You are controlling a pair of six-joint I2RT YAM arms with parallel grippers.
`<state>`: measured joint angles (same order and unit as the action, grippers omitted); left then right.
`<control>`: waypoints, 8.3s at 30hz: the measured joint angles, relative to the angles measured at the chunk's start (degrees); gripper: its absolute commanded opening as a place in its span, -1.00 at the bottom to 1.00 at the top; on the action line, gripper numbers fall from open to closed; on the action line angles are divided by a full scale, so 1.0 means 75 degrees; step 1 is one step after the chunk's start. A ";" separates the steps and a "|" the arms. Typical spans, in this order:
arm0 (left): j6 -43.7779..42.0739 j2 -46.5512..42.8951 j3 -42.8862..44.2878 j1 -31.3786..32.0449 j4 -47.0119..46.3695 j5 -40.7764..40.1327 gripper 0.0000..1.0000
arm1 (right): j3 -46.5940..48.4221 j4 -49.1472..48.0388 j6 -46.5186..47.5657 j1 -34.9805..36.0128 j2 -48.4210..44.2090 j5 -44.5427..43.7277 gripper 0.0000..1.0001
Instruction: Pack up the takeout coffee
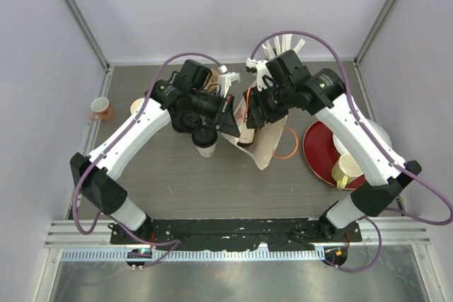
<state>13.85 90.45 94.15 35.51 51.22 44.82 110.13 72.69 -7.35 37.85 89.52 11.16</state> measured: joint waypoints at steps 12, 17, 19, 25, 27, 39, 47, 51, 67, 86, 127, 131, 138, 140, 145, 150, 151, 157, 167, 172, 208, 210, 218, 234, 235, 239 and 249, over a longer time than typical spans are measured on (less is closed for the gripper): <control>0.0717 -0.0230 -0.0898 -0.0280 -0.0364 0.0274 -1.00 | -0.2296 -0.1947 -0.1125 0.0096 -0.0772 -0.1294 0.39; 0.1547 -0.0230 -0.1265 -0.0458 -0.0938 0.0437 -1.00 | -0.2696 -0.2565 -0.2270 0.0143 -0.0831 -0.2314 0.43; 0.1880 -0.0230 -0.1285 -0.0530 -0.1145 0.0423 -1.00 | -0.2891 -0.2973 -0.2646 0.0178 -0.0933 -0.2562 0.42; 0.2736 -0.0230 -0.1376 -0.0793 -0.1716 0.0388 -1.00 | -0.2923 -0.3742 -0.2964 0.0213 -0.0335 -0.2643 0.43; 0.2958 -0.0230 -0.1399 -0.0988 -0.1833 0.0367 -1.00 | -0.2667 -0.3736 -0.2900 0.0213 0.0195 -0.2655 0.45; 0.3325 -0.0198 -0.1789 -0.1597 -0.2317 0.0006 -1.00 | -0.1565 -0.3477 -0.2739 0.0210 0.2769 -0.2608 0.62; 0.3264 -0.0178 -0.1789 -0.1603 -0.2398 -0.0070 -1.00 | -0.1332 -0.3512 -0.2553 0.0210 0.2981 -0.2407 0.05; 0.3241 -0.0178 -0.1789 -0.1629 -0.2393 -0.0085 -1.00 | -0.1268 -0.3448 -0.2428 0.0224 0.2984 -0.2264 -0.04; 0.2932 -0.0178 -0.1711 -0.1751 -0.2221 -0.0114 -1.00 | -0.1405 -0.3716 -0.1518 0.0239 0.0417 -0.1728 -0.17; 0.2824 -0.0187 -0.1693 -0.1754 -0.2174 0.0082 -1.00 | -0.0239 -0.3754 -0.1236 0.0239 0.1408 -0.2165 -0.04; 0.1830 -0.0239 0.0251 -0.2736 -0.1370 -0.0169 0.20 | -0.1413 -0.0845 -0.1011 0.0775 0.1679 -0.1813 0.53; 0.1690 -0.0242 -0.0198 -0.2736 -0.1437 -0.0323 0.20 | -0.1912 -0.0976 -0.0959 0.0941 0.0889 -0.1792 0.60; 0.1562 -0.0201 -0.0737 -0.2736 -0.1425 -0.0697 0.32 | -0.2084 -0.1711 -0.0868 0.0941 0.1105 -0.2235 0.66; 0.1510 -0.0198 -0.0743 -0.2736 -0.1469 -0.0758 0.35 | -0.1976 -0.1766 -0.0871 0.0938 0.1425 -0.2454 0.68; 0.1486 -0.0201 -0.0819 -0.2719 -0.1629 -0.0778 0.38 | -0.2276 -0.2308 -0.0927 0.0938 0.1932 -0.2640 0.68; 0.1489 -0.0195 -0.1003 -0.2649 -0.1682 -0.0775 0.39 | -0.2710 -0.2961 -0.1061 0.0938 0.1938 -0.2515 0.61; 0.1486 -0.0195 -0.1003 -0.2637 -0.1696 -0.0775 0.39 | -0.2780 -0.3066 -0.1067 0.0938 0.1941 -0.2474 0.59; 0.1480 -0.0192 -0.1003 -0.2623 -0.1719 -0.0775 0.37 | -0.2946 -0.3206 -0.1029 0.0941 0.2060 -0.2372 0.15; 0.1341 -0.0169 -0.0895 -0.2585 -0.1731 -0.0775 0.35 | -0.2600 -0.2847 -0.0723 0.0956 0.1985 -0.2235 -0.17; 0.1189 -0.0146 -0.0574 -0.2585 -0.1711 -0.0772 0.35 | -0.2244 -0.2591 -0.0621 0.0962 0.1451 -0.1985 -0.24; -0.0472 0.0813 0.0356 -0.1370 -0.1507 -0.2171 0.16 | -0.3762 -0.3538 -0.0364 0.0653 0.0991 -0.2326 0.76; -0.0758 0.0874 0.0326 -0.1291 -0.1378 -0.2299 -0.11 | -0.3815 -0.3637 -0.0361 0.0653 0.1151 -0.2250 0.76; -0.1405 0.0883 0.0274 -0.1291 -0.0921 -0.2197 -1.00 | -0.3952 -0.3928 -0.0361 0.0691 0.1617 -0.2063 0.65; -0.1486 0.0883 0.0286 -0.1291 -0.0845 -0.2168 -1.00 | -0.3975 -0.3710 -0.0472 0.0691 0.1658 -0.1909 -0.49; -0.1483 0.0880 0.0286 -0.1291 -0.0845 -0.2154 -1.00 | -0.3972 -0.3652 -0.0469 0.0688 0.1550 -0.1888 -0.50; -0.1492 0.0877 0.0286 -0.1291 -0.0839 -0.2087 -1.00 | -0.3940 -0.3657 -0.0446 0.0688 0.0746 -0.1772 -0.54; -0.1521 0.0874 0.0289 -0.1142 -0.0749 -0.2025 -1.00 | -0.2935 -0.4156 -0.0379 0.0688 -0.0994 -0.1696 -0.55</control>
<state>2.44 97.01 96.31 26.94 45.60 29.63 88.12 41.52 -10.20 43.00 82.06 -1.56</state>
